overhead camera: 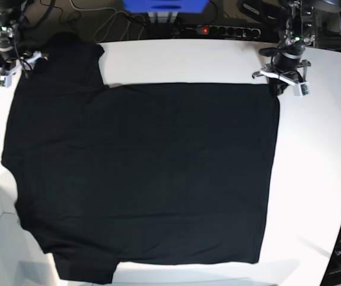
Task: Fold the T-shirt properly
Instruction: 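Drag the pinched shirt edge toward the robot with both grippers, then raise the held shirt edge off the table with both grippers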
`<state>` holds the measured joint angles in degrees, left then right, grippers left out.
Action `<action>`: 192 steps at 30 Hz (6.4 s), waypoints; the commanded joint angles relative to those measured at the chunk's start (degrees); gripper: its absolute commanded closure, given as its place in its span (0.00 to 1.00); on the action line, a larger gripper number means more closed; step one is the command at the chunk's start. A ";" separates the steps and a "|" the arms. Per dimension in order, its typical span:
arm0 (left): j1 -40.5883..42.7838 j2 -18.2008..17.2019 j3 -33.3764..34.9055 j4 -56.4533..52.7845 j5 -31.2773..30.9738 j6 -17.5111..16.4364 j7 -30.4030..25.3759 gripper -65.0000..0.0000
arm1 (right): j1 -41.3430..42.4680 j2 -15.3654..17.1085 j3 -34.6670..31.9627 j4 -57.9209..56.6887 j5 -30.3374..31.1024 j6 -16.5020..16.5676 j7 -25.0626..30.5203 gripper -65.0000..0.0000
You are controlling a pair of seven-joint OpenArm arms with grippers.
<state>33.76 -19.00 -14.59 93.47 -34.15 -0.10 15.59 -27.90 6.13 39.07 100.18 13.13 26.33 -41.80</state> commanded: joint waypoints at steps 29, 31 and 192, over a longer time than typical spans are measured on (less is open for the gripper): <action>0.48 -0.29 -0.40 0.90 -0.09 0.32 -1.13 1.00 | 0.34 3.67 0.45 -6.77 0.72 12.93 1.76 1.00; 0.92 -0.29 -0.49 0.90 -0.09 0.32 -1.13 1.00 | 0.25 3.58 2.03 -4.84 0.63 13.67 1.49 1.00; -24.57 3.66 -8.31 -3.05 -0.44 -0.03 8.19 0.43 | 45.26 8.59 -11.68 -23.74 -13.08 13.67 7.56 0.52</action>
<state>9.23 -14.85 -22.63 89.76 -34.44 0.19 24.64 16.47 14.09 27.22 75.46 -0.82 39.44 -35.31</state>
